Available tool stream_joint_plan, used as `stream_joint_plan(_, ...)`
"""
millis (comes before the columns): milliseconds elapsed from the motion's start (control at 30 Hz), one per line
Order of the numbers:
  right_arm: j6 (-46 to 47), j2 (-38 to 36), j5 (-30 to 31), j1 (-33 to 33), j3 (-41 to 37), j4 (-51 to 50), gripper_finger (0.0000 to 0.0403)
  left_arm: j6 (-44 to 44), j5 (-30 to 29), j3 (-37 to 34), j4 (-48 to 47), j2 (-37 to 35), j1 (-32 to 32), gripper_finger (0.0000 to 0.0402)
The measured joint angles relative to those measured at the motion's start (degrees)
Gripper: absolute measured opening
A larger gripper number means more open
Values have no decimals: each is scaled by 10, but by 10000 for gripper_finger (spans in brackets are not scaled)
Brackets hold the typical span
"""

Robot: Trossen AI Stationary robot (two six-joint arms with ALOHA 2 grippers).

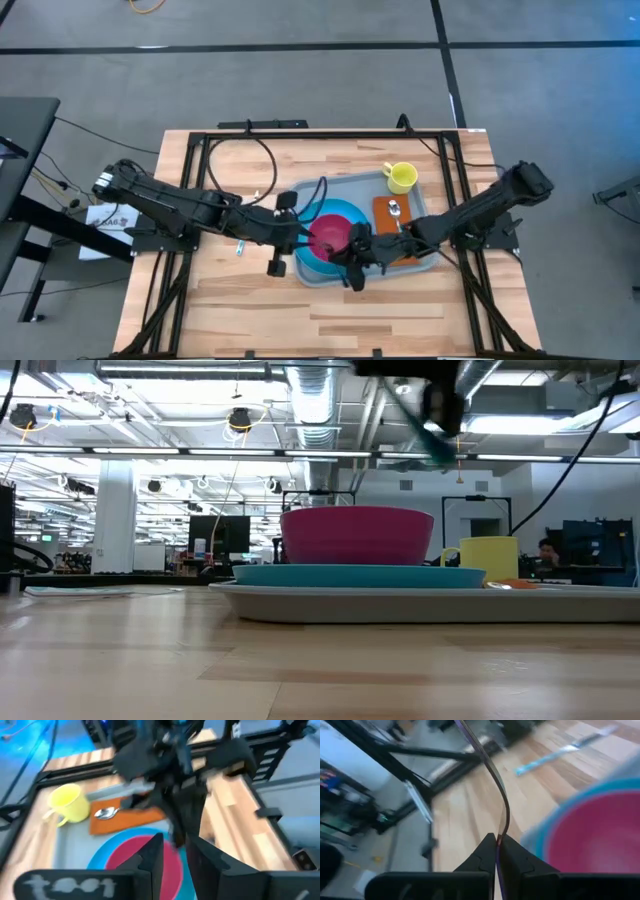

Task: Set up tray
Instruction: Put the blue fork on the brown napkin to the left of the green spoon

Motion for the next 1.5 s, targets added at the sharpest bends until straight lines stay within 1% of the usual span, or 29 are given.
stream_joint_plan(67, 16, -35, 27, 13, 0, -76, 1, -1, -22, 30, -51, 0, -5, 73)
stream_joint_plan(133, 47, -73, 78, 27, 0, -165, 1, -4, -46, 53, -85, 0, -8, 73)
stream_joint_plan(200, 103, -108, 141, 47, 0, -274, 1, -14, -62, 62, -103, -1, -11, 73)
stream_joint_plan(267, 170, -134, 178, 60, 0, -386, 1, -23, -66, 62, -114, 0, -12, 73)
stream_joint_plan(333, 239, -156, 191, 69, -9, -480, 1, -26, -64, 62, -124, 0, -14, 73)
stream_joint_plan(400, 292, -175, 187, 68, -39, -529, 1, -29, -65, 62, -129, 2, -15, 73)
stream_joint_plan(433, 313, -185, 180, 64, -61, -536, 1, -30, -64, 62, -130, 3, -15, 73)
stream_joint_plan(500, 328, -206, 154, 50, -107, -511, 1, -30, -64, 62, -133, 4, -16, 73)
stream_joint_plan(567, 325, -230, 122, 32, -161, -461, 1, -30, -64, 62, -130, 4, -16, 73)
stream_joint_plan(667, 304, -265, 81, -4, -240, -357, 1, -30, -64, 61, -131, 4, -16, 73)
stream_joint_plan(733, 287, -290, 68, -32, -285, -286, 1, -30, -64, 61, -130, 4, -16, 73)
stream_joint_plan(833, 260, -322, 44, -75, -331, -205, 1, -30, -64, 61, -130, 4, -16, 73)
stream_joint_plan(933, 228, -338, -10, -114, -348, -181, 2, -30, -64, 61, -129, 4, -16, 73)
stream_joint_plan(1000, 225, -335, -28, -134, -353, -181, 5, -30, -64, 61, -129, 4, -16, 73)
stream_joint_plan(1233, 212, -303, -41, -184, -355, -178, 28, -33, -64, 61, -129, 4, -15, 73)
stream_joint_plan(1367, 189, -300, -68, -195, -355, -177, 54, -34, -64, 61, -131, 4, -15, 73)
stream_joint_plan(1500, 189, -302, -68, -196, -355, -182, 79, -35, -64, 61, -131, 4, -15, 73)
